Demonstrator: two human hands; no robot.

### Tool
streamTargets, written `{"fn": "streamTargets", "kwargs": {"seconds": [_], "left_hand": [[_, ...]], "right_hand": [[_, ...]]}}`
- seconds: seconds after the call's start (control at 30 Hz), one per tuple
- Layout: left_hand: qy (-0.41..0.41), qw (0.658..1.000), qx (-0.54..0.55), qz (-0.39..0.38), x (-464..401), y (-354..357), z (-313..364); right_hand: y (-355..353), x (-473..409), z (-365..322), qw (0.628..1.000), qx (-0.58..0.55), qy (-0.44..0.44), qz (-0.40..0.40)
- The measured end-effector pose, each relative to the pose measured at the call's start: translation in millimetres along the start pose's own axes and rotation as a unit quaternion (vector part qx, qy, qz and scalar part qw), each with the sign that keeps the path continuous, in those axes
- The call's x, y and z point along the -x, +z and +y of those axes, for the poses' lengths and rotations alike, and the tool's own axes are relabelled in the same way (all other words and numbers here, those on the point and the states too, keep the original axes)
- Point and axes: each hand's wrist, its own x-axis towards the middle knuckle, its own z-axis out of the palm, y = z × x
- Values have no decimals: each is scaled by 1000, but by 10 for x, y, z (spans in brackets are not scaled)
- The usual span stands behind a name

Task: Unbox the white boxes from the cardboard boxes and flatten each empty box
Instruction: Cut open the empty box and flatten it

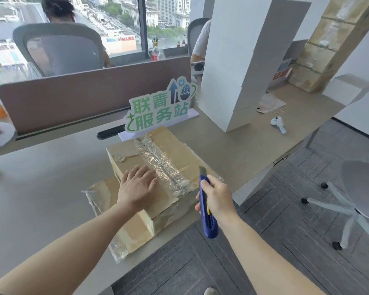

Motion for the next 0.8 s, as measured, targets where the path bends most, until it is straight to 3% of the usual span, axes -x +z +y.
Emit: {"fn": "streamTargets", "kwargs": {"seconds": [0.17,0.33,0.6,0.8], "left_hand": [[-79,997,2,12,-421,-187,-104],[-175,984,35,18,-848,-241,-243],[-295,954,36,38,-1346,-228,-152],[-355,933,20,60,-1494,-232,-102]], "right_hand": [[-500,-1052,-56,992,95,-30,74],[-824,-2243,155,987,131,45,79],[-937,-3612,423,967,231,107,-23],[-945,-4092,422,951,289,75,-84]]}}
